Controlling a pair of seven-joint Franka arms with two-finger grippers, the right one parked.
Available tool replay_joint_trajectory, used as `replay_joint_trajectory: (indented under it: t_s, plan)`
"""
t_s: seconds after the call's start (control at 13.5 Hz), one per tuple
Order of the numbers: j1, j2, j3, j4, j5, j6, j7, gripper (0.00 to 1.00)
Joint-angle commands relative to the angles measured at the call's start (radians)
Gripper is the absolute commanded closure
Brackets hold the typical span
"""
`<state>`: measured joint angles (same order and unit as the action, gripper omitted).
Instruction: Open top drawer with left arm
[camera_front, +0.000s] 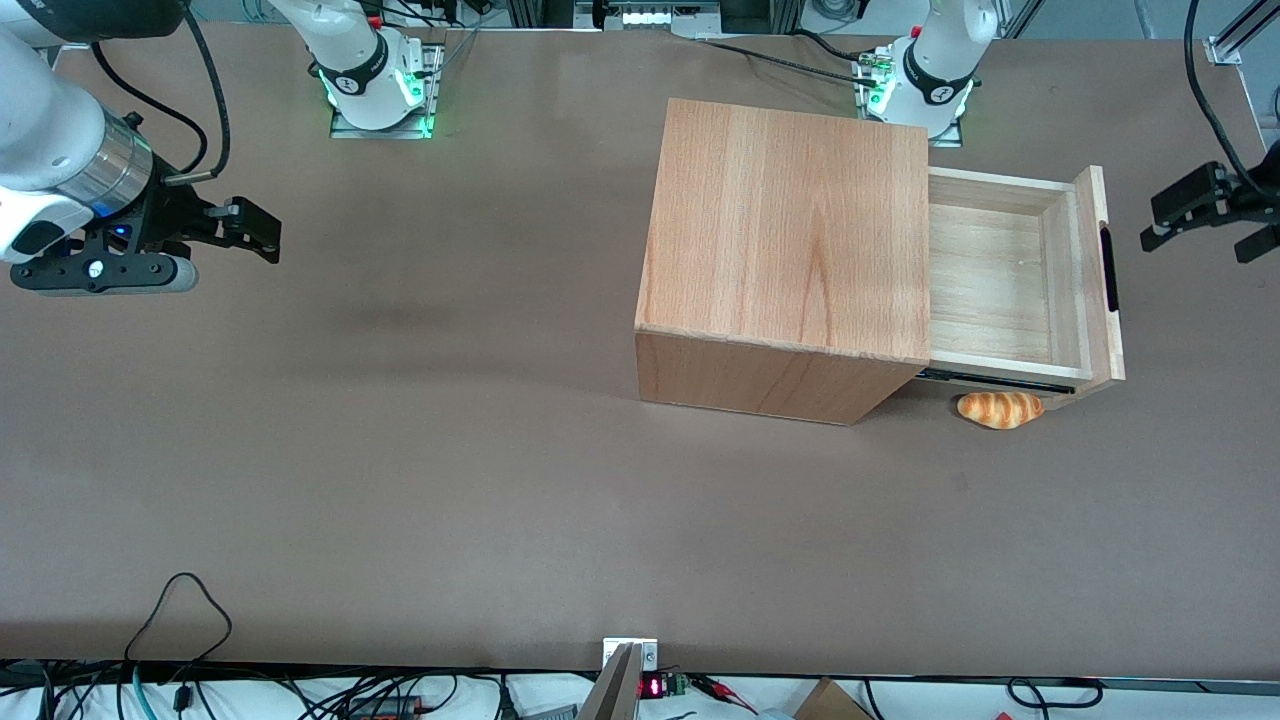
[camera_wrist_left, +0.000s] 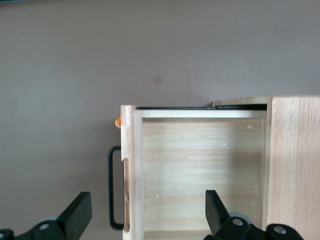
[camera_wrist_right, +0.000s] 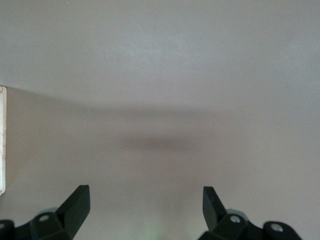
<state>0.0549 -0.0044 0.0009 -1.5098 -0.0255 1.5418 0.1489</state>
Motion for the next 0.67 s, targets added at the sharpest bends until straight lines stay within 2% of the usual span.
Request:
replay_joint_trajectory:
  t_s: [0.0,0.59]
  plan:
    - [-0.018,-0.031,-0.004,0.022,0.056,-0.045,-0.069,0.0]
    - [-0.032,-0.077,-0.01,-0.001,0.045,-0.046,-0.121,0.0]
